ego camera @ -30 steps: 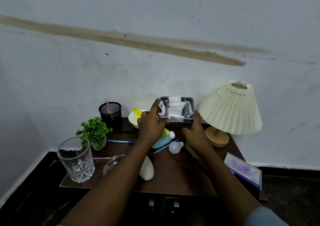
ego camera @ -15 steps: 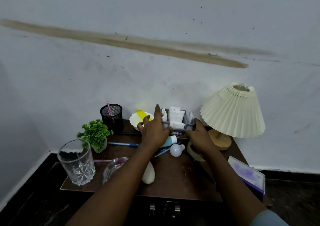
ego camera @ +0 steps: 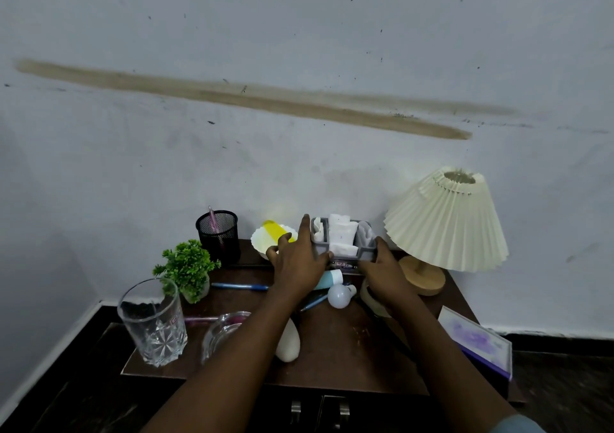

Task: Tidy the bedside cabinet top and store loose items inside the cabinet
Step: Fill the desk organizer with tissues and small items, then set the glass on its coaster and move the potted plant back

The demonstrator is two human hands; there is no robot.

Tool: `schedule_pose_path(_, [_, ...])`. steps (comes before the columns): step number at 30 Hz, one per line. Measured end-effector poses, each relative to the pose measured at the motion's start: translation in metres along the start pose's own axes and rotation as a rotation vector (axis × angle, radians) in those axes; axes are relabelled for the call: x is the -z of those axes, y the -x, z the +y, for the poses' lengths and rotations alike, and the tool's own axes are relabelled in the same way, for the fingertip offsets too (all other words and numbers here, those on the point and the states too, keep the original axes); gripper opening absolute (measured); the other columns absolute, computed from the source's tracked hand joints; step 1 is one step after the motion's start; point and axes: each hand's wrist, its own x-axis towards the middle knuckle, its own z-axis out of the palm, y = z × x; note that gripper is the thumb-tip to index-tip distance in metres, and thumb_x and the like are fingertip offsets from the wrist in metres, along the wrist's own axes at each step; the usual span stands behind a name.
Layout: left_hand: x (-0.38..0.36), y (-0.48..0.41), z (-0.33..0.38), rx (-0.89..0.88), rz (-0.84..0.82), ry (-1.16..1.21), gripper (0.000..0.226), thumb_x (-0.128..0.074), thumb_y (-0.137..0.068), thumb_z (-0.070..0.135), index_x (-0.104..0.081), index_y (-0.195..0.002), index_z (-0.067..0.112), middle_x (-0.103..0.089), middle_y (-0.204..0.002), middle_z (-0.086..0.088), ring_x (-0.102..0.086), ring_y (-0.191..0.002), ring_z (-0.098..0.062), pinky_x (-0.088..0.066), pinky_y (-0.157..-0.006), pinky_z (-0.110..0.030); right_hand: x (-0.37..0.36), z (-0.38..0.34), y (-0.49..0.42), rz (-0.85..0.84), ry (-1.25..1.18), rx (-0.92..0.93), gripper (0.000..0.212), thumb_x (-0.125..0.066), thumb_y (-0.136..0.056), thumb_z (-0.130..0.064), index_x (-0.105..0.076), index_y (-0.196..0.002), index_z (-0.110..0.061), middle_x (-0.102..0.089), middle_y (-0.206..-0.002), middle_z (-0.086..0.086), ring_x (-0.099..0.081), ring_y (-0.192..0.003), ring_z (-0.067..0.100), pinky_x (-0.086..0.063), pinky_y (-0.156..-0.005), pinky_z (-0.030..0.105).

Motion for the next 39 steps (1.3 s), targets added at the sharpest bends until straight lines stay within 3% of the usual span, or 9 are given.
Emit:
schedule_pose_path(4, [-0.001, -0.002, 0.004, 0.001, -0.002, -0.011, 0.093, -0.059, -0.091, 0.058, -0.006, -0.162, 0.03, -0.058, -0.143, 0.004, -0.03, -0.141, -0.032, -0.024, -0.106, -0.051, 0.005, -0.004, 0.0, -0.001, 0.016, -0.002, 0.046, -0.057, -0.095, -0.003, -0.049, -0.138, -0.016, -0.067, -0.117, -0.003, -0.067, -0.091, -0.001, -0.052, -0.07, 0.012])
schedule_pose_path(7, [0.0, -0.002, 0.004, -0.002, 0.01, -0.028, 0.095, -0.058, -0.09, 0.059, -0.005, -0.162, 0.028, -0.06, -0.139, 0.003, -0.03, -0.14, -0.033, -0.025, -0.103, -0.052, 0.013, -0.01, 0.0, 0.003, 0.136, 0.057, 0.045, -0.053, -0.094, -0.003, -0.048, -0.137, -0.013, -0.066, -0.125, 0.006, -0.064, -0.11, 0.02, -0.054, -0.092, 0.035])
schedule_pose_path(8, [0.001, -0.001, 0.003, 0.001, 0.005, -0.031, 0.096, -0.058, -0.089, 0.06, -0.005, -0.162, 0.028, -0.061, -0.138, 0.002, -0.031, -0.14, -0.033, -0.025, -0.103, -0.053, 0.015, -0.011, 0.001, 0.0, 0.177, 0.071, 0.045, -0.053, -0.094, -0.004, -0.047, -0.138, -0.013, -0.064, -0.127, 0.006, -0.063, -0.112, 0.022, -0.051, -0.093, 0.035])
schedule_pose_path(13, [0.018, 0.012, 0.001, -0.002, -0.017, -0.064, 0.099, -0.066, -0.087, 0.058, -0.009, -0.163, 0.029, -0.063, -0.129, 0.003, -0.035, -0.136, -0.033, -0.024, -0.102, -0.051, 0.019, -0.018, 0.021, -0.127, 0.252, 0.134, 0.048, -0.06, -0.093, -0.008, -0.037, -0.13, -0.029, -0.065, -0.111, -0.012, -0.063, -0.091, -0.012, -0.044, -0.068, 0.003])
schedule_pose_path(17, [0.051, 0.021, -0.01, 0.018, 0.008, -0.09, 0.079, -0.068, -0.088, 0.05, -0.031, -0.157, 0.034, -0.056, -0.144, -0.001, -0.033, -0.139, -0.034, -0.026, -0.107, -0.049, 0.026, -0.023, 0.044, -0.228, 0.428, 0.159, 0.077, -0.064, -0.092, -0.016, -0.024, -0.157, -0.018, -0.053, -0.129, -0.001, -0.054, -0.111, 0.013, -0.049, -0.101, 0.037])
schedule_pose_path(22, [0.107, 0.044, -0.018, -0.033, 0.068, 0.053, 0.057, -0.072, -0.091, 0.036, -0.056, -0.143, 0.023, -0.063, -0.14, -0.004, -0.051, -0.132, -0.031, -0.043, -0.108, -0.043, 0.027, -0.039, 0.06, -0.246, 0.576, 0.21, 0.061, -0.064, -0.095, -0.023, -0.042, -0.152, -0.018, -0.049, -0.15, 0.006, -0.054, -0.127, 0.023, -0.045, -0.106, 0.039])
schedule_pose_path(28, [0.169, 0.087, -0.002, -0.231, 0.14, 0.063, 0.041, -0.074, -0.088, 0.037, -0.07, -0.127, 0.026, -0.072, -0.121, 0.001, -0.063, -0.117, -0.019, -0.05, -0.1, -0.04, 0.006, -0.05, 0.065, -0.252, 0.615, 0.299, 0.041, -0.06, -0.095, -0.019, -0.062, -0.136, -0.014, -0.065, -0.134, 0.01, -0.06, -0.119, 0.025, -0.046, -0.091, 0.031])
schedule_pose_path(33, [0.208, 0.12, -0.033, -0.209, 0.291, 0.021, 0.031, -0.069, -0.089, 0.039, -0.071, -0.119, 0.034, -0.072, -0.116, 0.01, -0.057, -0.113, -0.005, -0.048, -0.096, -0.031, -0.032, -0.062, 0.069, -0.279, 0.565, 0.42, 0.036, -0.064, -0.094, -0.02, -0.067, -0.13, -0.018, -0.069, -0.127, 0.008, -0.063, -0.113, 0.026, -0.041, -0.08, 0.026])
schedule_pose_path(39, [0.22, 0.144, -0.093, 0.006, 0.301, -0.072, 0.027, -0.068, -0.092, 0.039, -0.072, -0.119, 0.034, -0.071, -0.119, 0.008, -0.051, -0.128, -0.022, -0.041, -0.106, -0.052, -0.084, -0.075, 0.078, -0.37, 0.518, 0.516, 0.032, -0.062, -0.095, -0.016, -0.07, -0.125, -0.014, -0.071, -0.122, 0.008, -0.064, -0.11, 0.026, -0.045, -0.082, 0.028])
